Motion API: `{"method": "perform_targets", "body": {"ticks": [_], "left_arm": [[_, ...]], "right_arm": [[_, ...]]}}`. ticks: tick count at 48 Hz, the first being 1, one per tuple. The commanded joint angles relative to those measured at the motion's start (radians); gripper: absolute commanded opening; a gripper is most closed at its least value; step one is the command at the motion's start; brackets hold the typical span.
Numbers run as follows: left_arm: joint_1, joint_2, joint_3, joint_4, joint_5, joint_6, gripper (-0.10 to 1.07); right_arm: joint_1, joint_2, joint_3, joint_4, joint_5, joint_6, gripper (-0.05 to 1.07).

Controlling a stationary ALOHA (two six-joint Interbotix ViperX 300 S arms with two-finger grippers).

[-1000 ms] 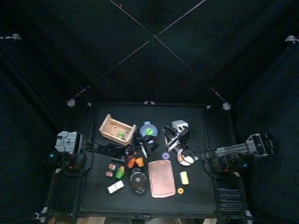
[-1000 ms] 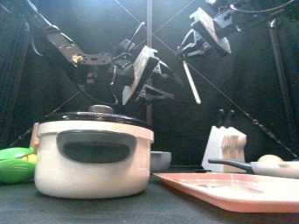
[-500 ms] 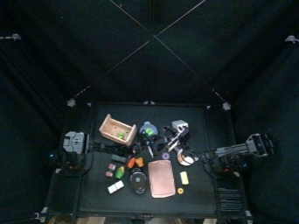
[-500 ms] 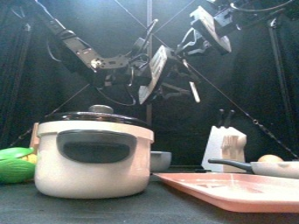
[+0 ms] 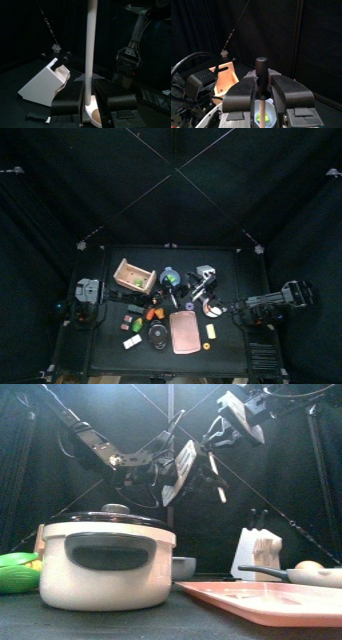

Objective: Grab sharpener with other arm

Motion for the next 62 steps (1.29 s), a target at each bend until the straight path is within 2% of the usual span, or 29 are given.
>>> {"method": "perform_targets", "body": {"ticks": [1,11,21,27,48,62], "left_arm": [[0.005,-0.025,-0.006,-0.002,-0.006,0.002,0.52],[0.005,-0.031,-0.005,-0.002,-0.005,0.003,0.51],[0.005,-0.031,-0.005,0.0,-0.006,0.005,0.51],[0.005,-0.031,-0.002,0.002,-0.005,0.005,0.51],[0.005,-0.038,0.026,0.017,-0.005,0.006,0.51],[0.002,-0.063,0.08,0.052,-0.005,0.006,0.51]], "right_arm": [[0.0,-0.017,-0.015,-0.003,0.0,0.002,0.56],[0.006,-0.017,-0.006,0.009,-0.002,0.0,0.66],[0.006,-0.017,-0.003,0.052,-0.003,-0.006,0.9],[0.02,-0.028,0.003,0.054,-0.003,-0.006,0.99],[0.041,-0.058,0.006,0.061,-0.003,-0.011,1.0],[0.14,-0.158,0.032,0.1,0.003,-0.012,1.0]]}}
